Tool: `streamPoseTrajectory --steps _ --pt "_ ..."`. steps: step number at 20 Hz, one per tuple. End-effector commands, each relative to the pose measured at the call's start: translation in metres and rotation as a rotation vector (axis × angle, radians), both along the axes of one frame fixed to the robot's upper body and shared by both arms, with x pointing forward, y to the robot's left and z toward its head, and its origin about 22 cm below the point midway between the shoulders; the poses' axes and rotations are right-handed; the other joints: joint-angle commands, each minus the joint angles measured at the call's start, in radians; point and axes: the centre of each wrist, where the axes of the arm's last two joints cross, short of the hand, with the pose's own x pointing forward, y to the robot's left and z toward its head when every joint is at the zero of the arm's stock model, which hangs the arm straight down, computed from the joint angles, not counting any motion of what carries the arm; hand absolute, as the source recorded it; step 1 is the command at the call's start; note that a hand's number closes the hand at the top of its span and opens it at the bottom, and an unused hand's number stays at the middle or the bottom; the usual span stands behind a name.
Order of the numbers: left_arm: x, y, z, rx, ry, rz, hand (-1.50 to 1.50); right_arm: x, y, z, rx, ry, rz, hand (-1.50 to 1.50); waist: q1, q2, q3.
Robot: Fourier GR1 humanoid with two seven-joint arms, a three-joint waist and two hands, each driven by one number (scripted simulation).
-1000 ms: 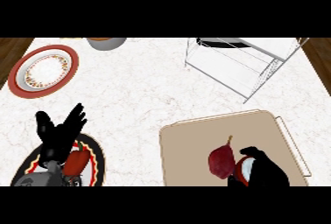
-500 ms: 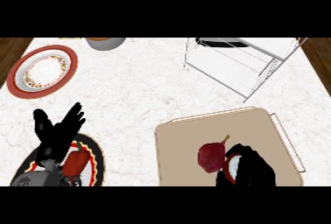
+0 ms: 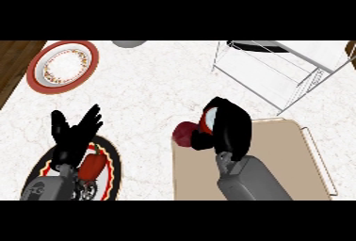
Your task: Pick the can from the tray and place it in the tiered shelf
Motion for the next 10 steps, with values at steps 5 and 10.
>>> streamPoseTrajectory --steps 5,10 --pt "0.010 0.007 0.004 0.001 0.029 0.015 0.00 0.048 0.055 0.105 -0.006 -0.252 -0.173 1.50 -0.011 -0.009 -0.004" --pt "0.000 0.011 0.002 -0.005 0.032 0.035 0.00 0.058 0.065 0.167 -0.021 -0.308 -0.265 1.50 -0.030 -0.020 -0.004"
